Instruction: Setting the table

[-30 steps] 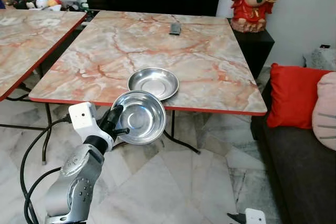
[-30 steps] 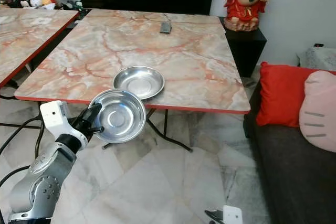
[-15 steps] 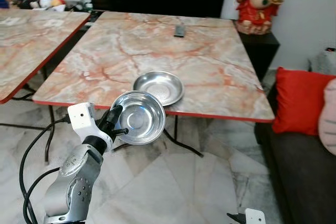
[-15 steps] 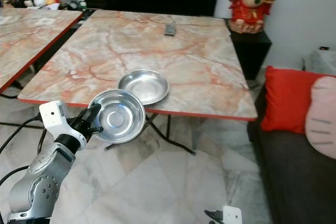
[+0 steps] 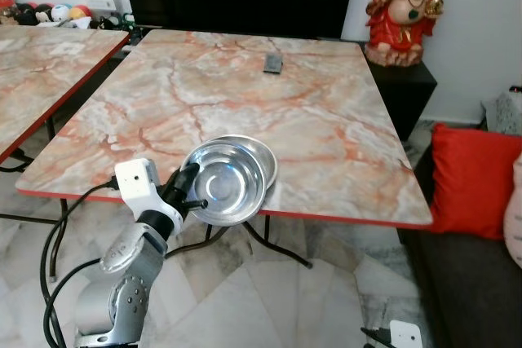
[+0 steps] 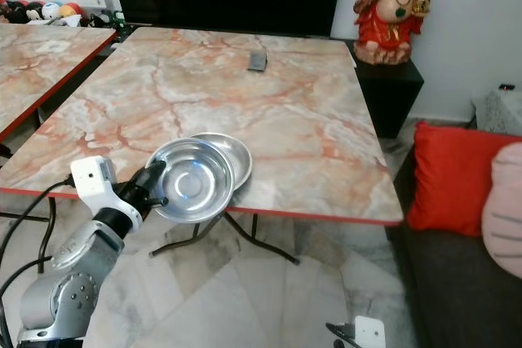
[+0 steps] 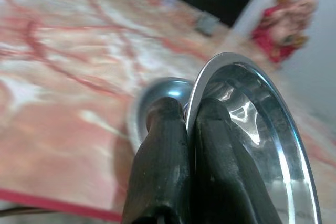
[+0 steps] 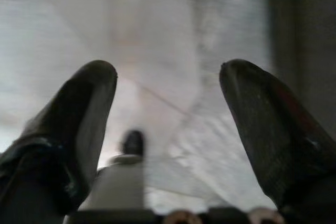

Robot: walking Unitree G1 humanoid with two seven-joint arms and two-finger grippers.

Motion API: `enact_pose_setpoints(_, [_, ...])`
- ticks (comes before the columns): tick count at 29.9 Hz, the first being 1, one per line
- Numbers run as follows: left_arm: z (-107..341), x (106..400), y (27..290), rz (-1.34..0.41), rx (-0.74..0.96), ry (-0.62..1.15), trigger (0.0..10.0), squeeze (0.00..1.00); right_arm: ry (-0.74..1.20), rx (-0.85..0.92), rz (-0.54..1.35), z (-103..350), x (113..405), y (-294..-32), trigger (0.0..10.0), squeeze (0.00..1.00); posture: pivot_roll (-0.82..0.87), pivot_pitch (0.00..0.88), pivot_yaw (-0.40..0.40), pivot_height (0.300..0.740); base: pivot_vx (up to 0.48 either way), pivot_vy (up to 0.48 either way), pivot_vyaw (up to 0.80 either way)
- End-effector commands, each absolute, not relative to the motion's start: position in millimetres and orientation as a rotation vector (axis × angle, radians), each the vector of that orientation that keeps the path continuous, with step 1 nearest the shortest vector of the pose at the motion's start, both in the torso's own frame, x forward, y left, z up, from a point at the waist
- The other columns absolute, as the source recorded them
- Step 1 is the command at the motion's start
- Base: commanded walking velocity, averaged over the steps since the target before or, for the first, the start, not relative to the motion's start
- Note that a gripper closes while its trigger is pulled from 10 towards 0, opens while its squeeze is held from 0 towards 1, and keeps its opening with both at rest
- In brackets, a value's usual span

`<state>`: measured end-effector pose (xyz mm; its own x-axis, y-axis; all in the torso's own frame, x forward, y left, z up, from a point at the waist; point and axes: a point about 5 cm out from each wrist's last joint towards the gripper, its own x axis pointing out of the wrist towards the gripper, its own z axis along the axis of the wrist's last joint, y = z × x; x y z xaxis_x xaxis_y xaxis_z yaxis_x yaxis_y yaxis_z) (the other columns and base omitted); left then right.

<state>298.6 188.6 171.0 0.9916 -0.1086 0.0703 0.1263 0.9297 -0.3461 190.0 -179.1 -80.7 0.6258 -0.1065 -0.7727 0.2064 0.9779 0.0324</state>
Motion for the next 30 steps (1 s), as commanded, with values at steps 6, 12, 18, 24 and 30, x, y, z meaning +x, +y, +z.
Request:
enact_pose_setpoints(6, [180,298,180,-0.168,-0.361,-0.082,10.0,0.0,0.906,0.117,-0.211,-85,180,-189,10.0,0.0,0.11,0.105,-0.044,0.74,0.345,0.0,0.0])
enact_pose_setpoints(12, [187,297,181,-0.207,-0.369,-0.099,10.0,0.0,0.907,0.114,-0.204,-85,180,-189,10.0,0.0,0.12,0.109,-0.046,0.74,0.111,0.0,0.0])
enact_pose_setpoints(18, [192,301,176,-0.252,-0.398,-0.101,10.0,0.0,0.911,0.112,-0.203,-85,179,-189,10.0,0.0,0.11,0.109,-0.045,0.74,0.0,0.0,0.0])
enact_pose_setpoints(24, [186,313,174,-0.288,-0.37,-0.011,10.0,0.0,0.912,0.112,-0.203,-85,180,-188,10.0,0.0,0.11,0.106,-0.045,0.74,0.0,0.0,0.0])
enact_pose_setpoints(30, [189,323,189,-0.22,-0.344,0.008,10.0,0.0,0.912,0.114,-0.198,-84,182,-184,10.0,0.0,0.11,0.106,-0.043,0.74,0.0,0.0,0.0])
